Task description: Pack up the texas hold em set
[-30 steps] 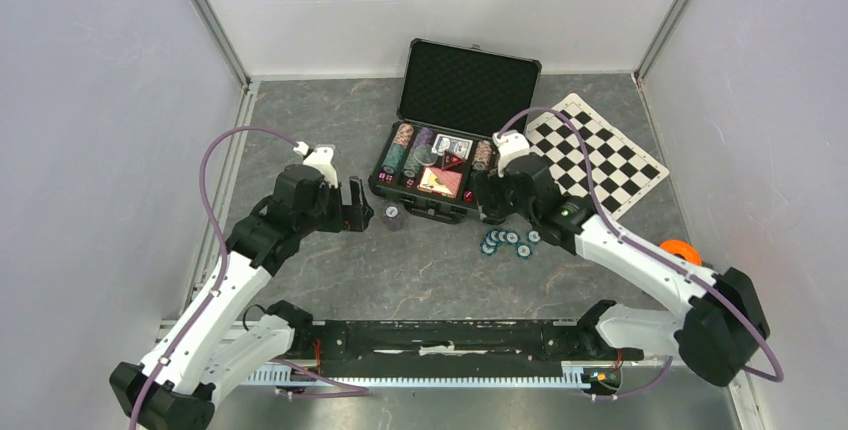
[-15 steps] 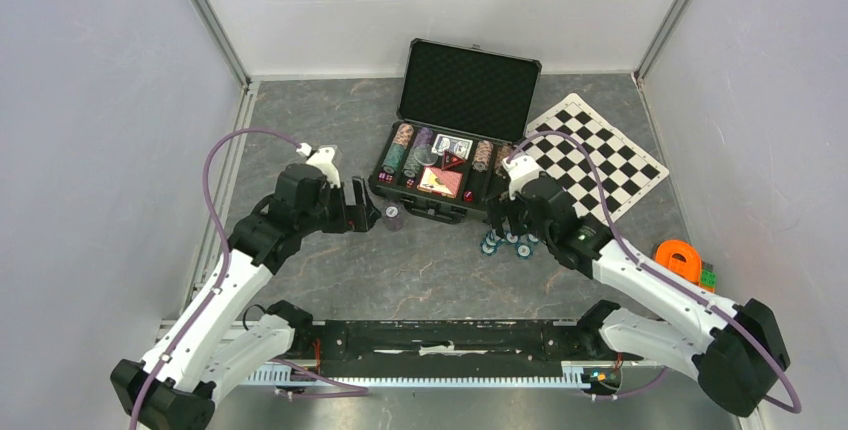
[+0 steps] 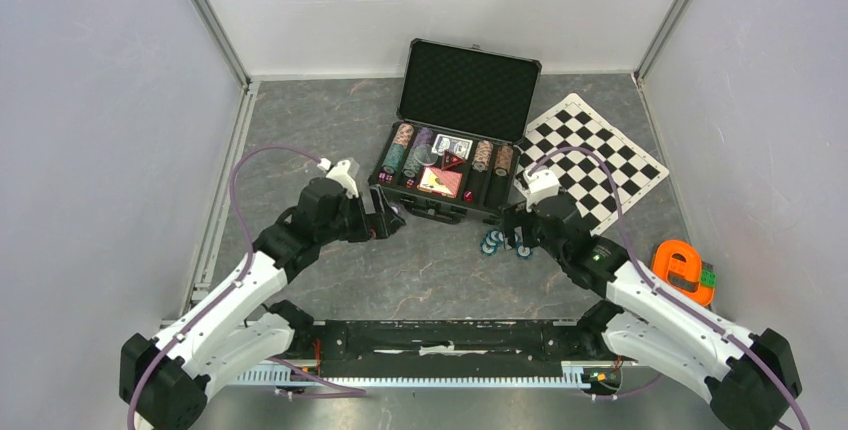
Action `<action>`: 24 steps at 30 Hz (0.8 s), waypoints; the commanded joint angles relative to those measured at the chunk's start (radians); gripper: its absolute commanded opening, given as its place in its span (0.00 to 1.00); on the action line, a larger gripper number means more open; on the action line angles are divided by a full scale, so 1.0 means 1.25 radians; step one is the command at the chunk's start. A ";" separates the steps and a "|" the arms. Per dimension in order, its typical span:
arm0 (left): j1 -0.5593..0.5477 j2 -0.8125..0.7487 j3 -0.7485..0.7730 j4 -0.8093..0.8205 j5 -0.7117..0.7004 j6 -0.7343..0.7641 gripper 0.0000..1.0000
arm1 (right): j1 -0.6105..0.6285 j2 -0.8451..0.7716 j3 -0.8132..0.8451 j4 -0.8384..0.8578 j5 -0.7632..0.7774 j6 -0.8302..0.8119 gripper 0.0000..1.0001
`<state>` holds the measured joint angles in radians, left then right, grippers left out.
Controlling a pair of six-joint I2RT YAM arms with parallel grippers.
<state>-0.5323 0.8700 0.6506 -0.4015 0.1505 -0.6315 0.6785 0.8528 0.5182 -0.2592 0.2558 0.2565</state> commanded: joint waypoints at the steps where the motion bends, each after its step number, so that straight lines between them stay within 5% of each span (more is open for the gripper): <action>1: -0.030 -0.027 -0.060 0.110 -0.127 -0.001 1.00 | -0.001 -0.058 -0.048 0.056 0.035 0.050 0.94; 9: -0.084 -0.095 -0.307 0.479 -0.258 0.065 0.89 | -0.002 -0.029 -0.027 0.097 0.024 0.058 0.93; 24: -0.124 0.127 -0.345 0.746 -0.271 0.340 0.92 | -0.001 -0.016 -0.022 0.117 0.008 0.040 0.94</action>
<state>-0.6830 0.9657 0.2008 0.3962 -0.1410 -0.3328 0.6777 0.8360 0.4561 -0.1642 0.2691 0.3134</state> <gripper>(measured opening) 0.924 0.939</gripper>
